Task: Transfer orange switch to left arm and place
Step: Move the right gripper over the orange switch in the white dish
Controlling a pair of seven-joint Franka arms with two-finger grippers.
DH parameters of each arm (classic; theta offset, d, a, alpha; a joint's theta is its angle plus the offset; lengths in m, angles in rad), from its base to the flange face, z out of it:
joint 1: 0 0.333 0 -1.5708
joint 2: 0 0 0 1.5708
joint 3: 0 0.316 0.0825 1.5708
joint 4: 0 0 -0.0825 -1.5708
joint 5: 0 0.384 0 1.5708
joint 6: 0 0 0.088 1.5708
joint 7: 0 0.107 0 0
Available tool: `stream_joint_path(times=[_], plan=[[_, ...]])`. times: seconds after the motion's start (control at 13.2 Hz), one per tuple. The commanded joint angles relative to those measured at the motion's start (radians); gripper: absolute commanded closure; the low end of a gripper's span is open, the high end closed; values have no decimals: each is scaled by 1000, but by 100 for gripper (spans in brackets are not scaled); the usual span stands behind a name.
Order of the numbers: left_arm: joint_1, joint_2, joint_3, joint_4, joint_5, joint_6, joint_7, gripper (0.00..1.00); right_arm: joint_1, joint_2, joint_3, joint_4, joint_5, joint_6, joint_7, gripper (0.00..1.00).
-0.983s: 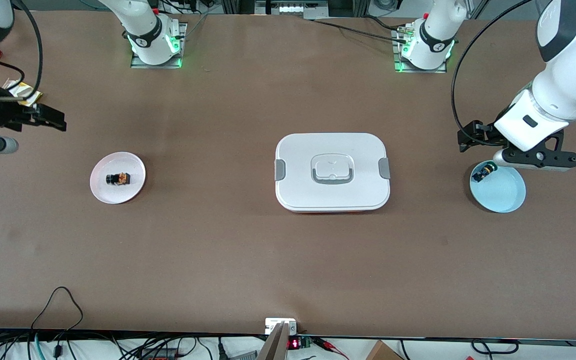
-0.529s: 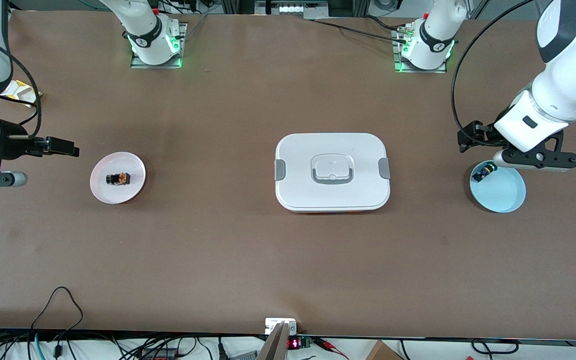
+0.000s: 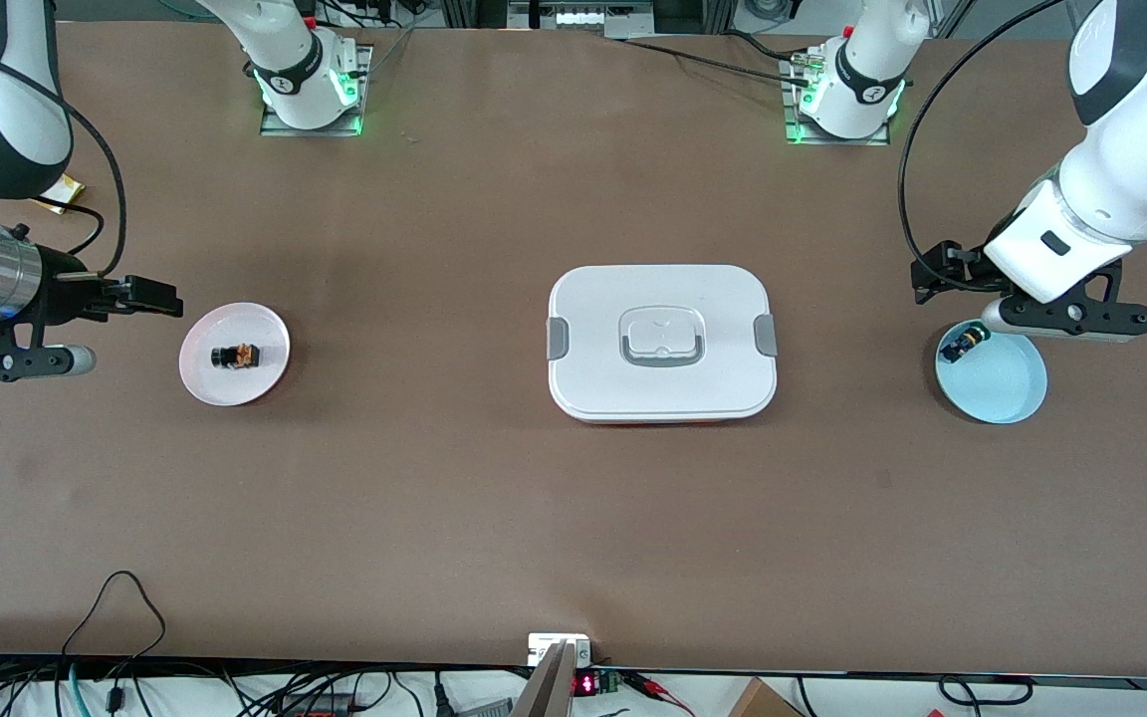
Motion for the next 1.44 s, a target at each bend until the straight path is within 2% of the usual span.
stream_joint_path(times=[0.0, 0.53, 0.76, 1.06, 1.36], plan=[[5, 14, 0, 34, -29, -23, 13, 0, 38, 10, 1, -7, -97, 48, 14, 0], [5, 15, 0, 34, -29, -23, 13, 0, 30, 65, 0, -6, -104, 68, -1, 0], [5, 15, 0, 34, -29, -23, 13, 0, 67, 102, 1, -6, -165, 89, 17, 0], [5, 15, 0, 34, -29, -23, 13, 0, 79, 133, 3, -12, -168, 129, 19, 0], [5, 15, 0, 34, -29, -23, 13, 0, 52, 107, 1, -195, -165, 300, 13, 0]])
